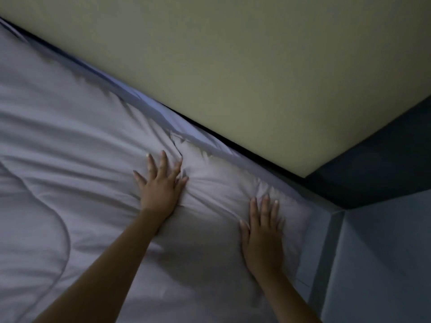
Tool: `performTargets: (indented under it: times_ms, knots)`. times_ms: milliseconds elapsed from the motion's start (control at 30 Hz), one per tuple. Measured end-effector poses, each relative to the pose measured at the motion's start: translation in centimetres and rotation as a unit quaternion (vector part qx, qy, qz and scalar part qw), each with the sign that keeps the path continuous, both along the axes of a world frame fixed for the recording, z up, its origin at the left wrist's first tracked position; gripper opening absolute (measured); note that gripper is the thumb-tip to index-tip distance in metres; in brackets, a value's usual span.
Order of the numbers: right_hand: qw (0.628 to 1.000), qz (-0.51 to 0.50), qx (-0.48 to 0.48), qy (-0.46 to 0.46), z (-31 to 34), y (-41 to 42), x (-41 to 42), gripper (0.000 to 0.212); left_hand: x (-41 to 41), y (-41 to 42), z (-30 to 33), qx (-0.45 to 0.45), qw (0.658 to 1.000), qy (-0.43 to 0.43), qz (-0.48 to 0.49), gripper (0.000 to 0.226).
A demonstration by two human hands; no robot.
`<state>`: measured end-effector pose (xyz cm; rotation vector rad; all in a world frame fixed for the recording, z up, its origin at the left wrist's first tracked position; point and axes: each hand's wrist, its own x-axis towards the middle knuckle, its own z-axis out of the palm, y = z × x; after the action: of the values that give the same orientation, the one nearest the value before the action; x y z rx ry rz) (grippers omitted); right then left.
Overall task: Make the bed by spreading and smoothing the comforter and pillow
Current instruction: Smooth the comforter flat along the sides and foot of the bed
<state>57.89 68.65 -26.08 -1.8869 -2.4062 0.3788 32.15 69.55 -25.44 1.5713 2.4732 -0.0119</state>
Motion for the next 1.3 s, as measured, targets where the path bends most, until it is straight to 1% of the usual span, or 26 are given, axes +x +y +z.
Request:
performTargets:
  times_ms: [67, 100, 200, 267, 367, 400, 467, 500, 567, 633, 700, 733, 800, 867, 967, 1033, 1100, 1200, 1300]
  knots:
    - [0.999, 0.02, 0.008, 0.041, -0.9, 1.5, -0.1, 0.063, -0.1, 1.1, -0.2, 0.028, 1.0, -0.004, 0.002, 0.051]
    - [0.998, 0.023, 0.015, 0.059, -1.1, 2.2, -0.2, 0.063, 0.0, 1.7, -0.1, 0.056, 0.998, -0.015, -0.002, 0.048]
    - [0.995, 0.014, 0.039, 0.089, -1.1, 3.7, -0.7, 0.069, 0.6, 3.7, 1.2, 0.163, 0.984, -0.066, -0.012, 0.046]
    - [0.993, 0.008, 0.066, 0.1, -0.6, 5.1, -1.1, 0.07, 0.7, 5.5, 2.4, 0.214, 0.973, -0.09, -0.008, 0.045]
    - [0.991, 0.017, 0.097, 0.089, -0.1, 7.7, -1.9, 0.063, -0.2, 7.5, 2.8, 0.259, 0.962, -0.08, 0.006, 0.046]
    - [0.992, 0.02, 0.101, 0.079, -0.4, 8.1, -2.0, 0.063, -0.5, 7.9, 2.3, 0.24, 0.969, -0.057, 0.005, 0.047]
    - [0.994, 0.02, 0.088, 0.062, -1.3, 8.0, -1.8, 0.066, -0.3, 7.8, 0.4, 0.136, 0.991, 0.011, -0.015, 0.053]
    - [0.995, 0.015, 0.076, 0.057, -1.9, 7.8, -1.6, 0.068, -0.1, 7.6, -0.6, 0.09, 0.995, 0.026, -0.022, 0.057]
    - [0.997, 0.008, 0.059, 0.046, -2.4, 7.7, -1.3, 0.07, 0.0, 7.7, -1.5, 0.043, 0.998, 0.026, -0.024, 0.067]
    - [0.999, 0.009, 0.037, 0.033, -2.0, 7.9, -1.2, 0.074, 0.1, 7.6, -1.0, 0.011, 0.999, 0.006, -0.032, 0.076]
    - [1.0, 0.01, 0.017, 0.009, -1.2, 7.9, -1.0, 0.078, 0.1, 6.9, 0.1, 0.003, 0.999, -0.022, -0.048, 0.081]
    - [1.0, 0.01, 0.016, -0.006, -0.6, 7.7, -1.0, 0.079, 0.1, 6.1, 0.8, 0.017, 0.998, -0.031, -0.057, 0.082]
    - [0.999, 0.015, 0.037, -0.021, 1.0, 6.5, -1.2, 0.078, 0.1, 3.3, 2.1, 0.052, 0.994, -0.03, -0.087, 0.085]
    - [0.998, 0.037, 0.046, -0.01, 2.5, 4.2, -1.9, 0.075, 0.2, -0.7, 3.1, 0.082, 0.99, -0.04, -0.105, 0.089]
    - [0.996, 0.077, 0.026, 0.034, 3.3, -2.5, -2.8, 0.071, 0.9, -8.9, 3.5, 0.113, 0.986, -0.071, -0.098, 0.084]
    - [0.994, 0.106, 0.024, 0.028, 3.0, -7.6, -3.1, 0.068, 1.5, -15.5, 3.0, 0.12, 0.986, -0.078, -0.083, 0.08]
    - [0.992, 0.124, 0.019, 0.014, 2.9, -11.9, -3.5, 0.068, 1.8, -21.7, 2.6, 0.116, 0.988, -0.072, -0.071, 0.078]
    - [0.992, 0.123, 0.007, 0.003, 3.0, -17.9, -4.6, 0.071, 1.6, -30.2, 2.2, 0.096, 0.991, -0.063, -0.066, 0.078]
    - [0.99, 0.137, -0.003, -0.027, 2.1, -22.3, -3.9, 0.074, 1.9, -37.8, 2.0, 0.06, 0.995, -0.063, -0.052, 0.08]
